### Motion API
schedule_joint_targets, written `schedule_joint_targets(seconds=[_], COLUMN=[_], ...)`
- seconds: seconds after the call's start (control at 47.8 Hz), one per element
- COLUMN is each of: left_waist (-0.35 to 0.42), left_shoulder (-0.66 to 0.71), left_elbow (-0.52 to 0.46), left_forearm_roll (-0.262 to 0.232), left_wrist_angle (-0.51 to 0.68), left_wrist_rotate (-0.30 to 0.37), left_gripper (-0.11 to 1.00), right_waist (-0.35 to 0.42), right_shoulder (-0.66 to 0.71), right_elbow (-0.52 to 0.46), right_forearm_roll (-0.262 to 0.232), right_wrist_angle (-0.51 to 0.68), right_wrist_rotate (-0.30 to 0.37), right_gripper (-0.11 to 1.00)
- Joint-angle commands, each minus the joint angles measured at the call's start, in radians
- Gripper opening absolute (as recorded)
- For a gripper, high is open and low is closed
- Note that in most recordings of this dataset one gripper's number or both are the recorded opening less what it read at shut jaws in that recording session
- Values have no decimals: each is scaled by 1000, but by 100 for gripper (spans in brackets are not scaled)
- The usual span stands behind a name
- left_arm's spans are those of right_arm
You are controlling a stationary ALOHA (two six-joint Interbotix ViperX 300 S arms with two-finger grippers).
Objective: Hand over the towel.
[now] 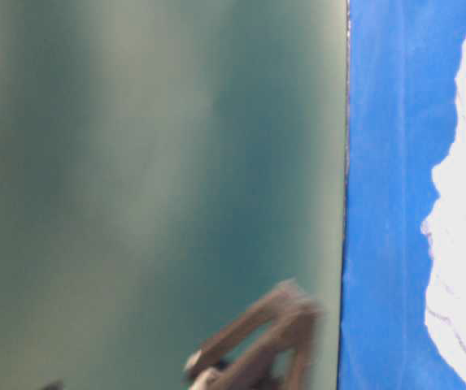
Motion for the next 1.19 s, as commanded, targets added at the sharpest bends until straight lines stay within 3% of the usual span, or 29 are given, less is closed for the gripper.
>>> schedule_joint_targets(seconds=[0.0, 0.376, 0.711, 0.794, 1.045, 1.087, 1.171], left_waist=[-5, -3, -3, -3, 9, 9, 6], left_shoulder=[61, 291, 328, 327, 273, 249, 183], left_elbow=[-57, -126, -137, -147, -155, -153, -156], left_forearm_roll=[0, -2, -2, -2, -2, -2, -2], left_wrist_angle=[20, 67, 87, 127, 179, 183, 184], left_wrist_rotate=[-2, -15, -12, -3, -5, -6, -8], left_gripper=[90, 93, 91, 78, 11, 5, 4], right_waist=[2, 2, 2, 2, 2, 2, 2], right_shoulder=[6, 9, 8, 9, 8, 9, 9], right_elbow=[-26, -26, -26, -26, -26, -26, -26], right_forearm_roll=[2, 2, 2, 2, 2, 2, 3], right_wrist_angle=[-9, -6, -5, -5, -5, -5, -5], right_wrist_rotate=[2, 3, 3, 3, 3, 3, 3], right_gripper=[0, 0, 0, 0, 0, 0, 0])
